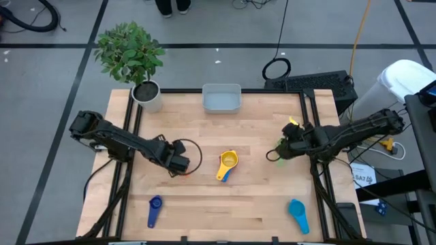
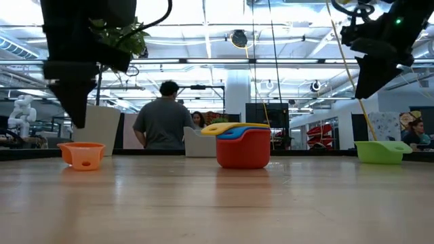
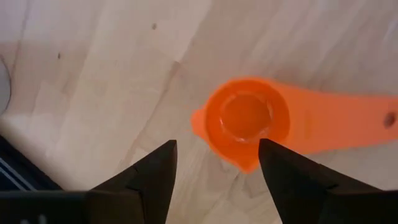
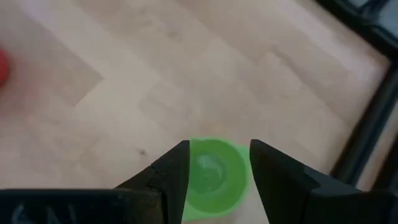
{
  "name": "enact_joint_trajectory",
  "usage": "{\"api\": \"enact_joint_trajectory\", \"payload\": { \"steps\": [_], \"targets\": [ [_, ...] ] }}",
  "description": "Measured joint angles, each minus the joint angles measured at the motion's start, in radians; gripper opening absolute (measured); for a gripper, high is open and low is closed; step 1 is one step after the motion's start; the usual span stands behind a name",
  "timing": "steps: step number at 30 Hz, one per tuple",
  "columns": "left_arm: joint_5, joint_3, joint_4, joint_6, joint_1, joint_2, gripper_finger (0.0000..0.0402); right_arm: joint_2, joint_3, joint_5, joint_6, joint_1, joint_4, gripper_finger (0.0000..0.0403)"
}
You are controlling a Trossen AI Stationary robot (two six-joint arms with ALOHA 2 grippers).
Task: Nest measuring cups in basket
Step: Stack the green measuring cup on top of the yellow measuring cup
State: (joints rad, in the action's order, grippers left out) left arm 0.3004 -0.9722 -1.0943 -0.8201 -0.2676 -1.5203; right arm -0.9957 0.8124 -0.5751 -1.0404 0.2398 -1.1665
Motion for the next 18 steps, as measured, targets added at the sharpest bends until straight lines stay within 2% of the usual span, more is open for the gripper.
{"api": "enact_joint_trajectory", "payload": {
  "steps": [4, 11, 18],
  "targets": [
    [0.009, 0.0, -0.002, -0.049, 0.03, 0.051, 0.023, 0.029, -0.032, 0.016, -0.049, -0.036, 0.002, 0.016],
    [0.093, 0.0, 0.001, -0.05, 0.039, 0.129, 0.023, 0.075, -0.153, 0.11, -0.187, -0.124, -0.003, 0.016],
    [0.193, 0.0, 0.003, -0.04, 0.009, 0.136, 0.023, 0.112, -0.211, 0.158, -0.181, -0.196, 0.019, 0.016]
  ]
}}
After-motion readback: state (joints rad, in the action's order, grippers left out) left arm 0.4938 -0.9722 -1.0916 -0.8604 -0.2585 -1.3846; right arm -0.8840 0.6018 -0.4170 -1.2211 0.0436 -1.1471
